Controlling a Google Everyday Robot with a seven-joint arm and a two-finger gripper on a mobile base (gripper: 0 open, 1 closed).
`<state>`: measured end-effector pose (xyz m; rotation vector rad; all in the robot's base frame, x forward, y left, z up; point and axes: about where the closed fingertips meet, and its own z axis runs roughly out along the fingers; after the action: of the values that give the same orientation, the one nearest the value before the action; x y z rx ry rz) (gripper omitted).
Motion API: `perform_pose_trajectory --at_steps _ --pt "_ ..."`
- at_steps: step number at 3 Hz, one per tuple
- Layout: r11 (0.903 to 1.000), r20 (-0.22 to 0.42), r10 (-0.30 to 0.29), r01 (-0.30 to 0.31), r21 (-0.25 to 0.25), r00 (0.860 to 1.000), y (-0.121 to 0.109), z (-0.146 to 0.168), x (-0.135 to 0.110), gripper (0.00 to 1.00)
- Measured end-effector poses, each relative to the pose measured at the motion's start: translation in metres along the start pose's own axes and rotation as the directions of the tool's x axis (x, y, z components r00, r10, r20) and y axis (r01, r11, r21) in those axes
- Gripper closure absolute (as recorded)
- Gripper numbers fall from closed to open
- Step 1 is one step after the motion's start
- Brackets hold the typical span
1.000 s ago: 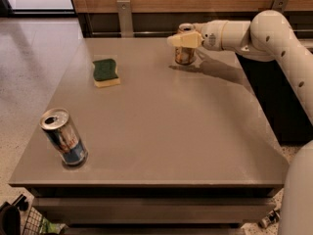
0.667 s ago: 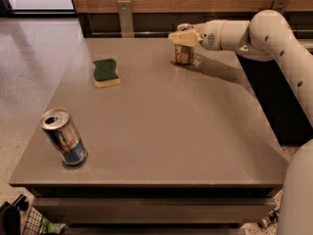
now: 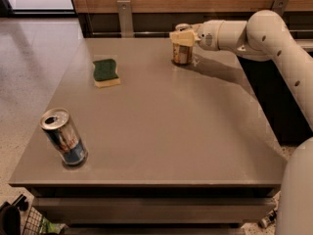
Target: Move orange can near redbull can
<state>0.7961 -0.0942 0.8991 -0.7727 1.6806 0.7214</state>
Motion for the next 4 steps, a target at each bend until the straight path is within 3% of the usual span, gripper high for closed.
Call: perform_pose_trajectory --at_steps 1,2,4 --pt "1.0000 -0.002 0.002 -0.002 -0.009 1.000 0.003 0.002 -0.001 1.00" --pt "0.9997 -0.004 0.005 -0.005 -0.022 1.000 0.006 0.003 -0.004 1.00" --pt "0.9949 0.036 -0.002 0.006 -0.101 0.999 0.052 -0.071 -0.054 1.00"
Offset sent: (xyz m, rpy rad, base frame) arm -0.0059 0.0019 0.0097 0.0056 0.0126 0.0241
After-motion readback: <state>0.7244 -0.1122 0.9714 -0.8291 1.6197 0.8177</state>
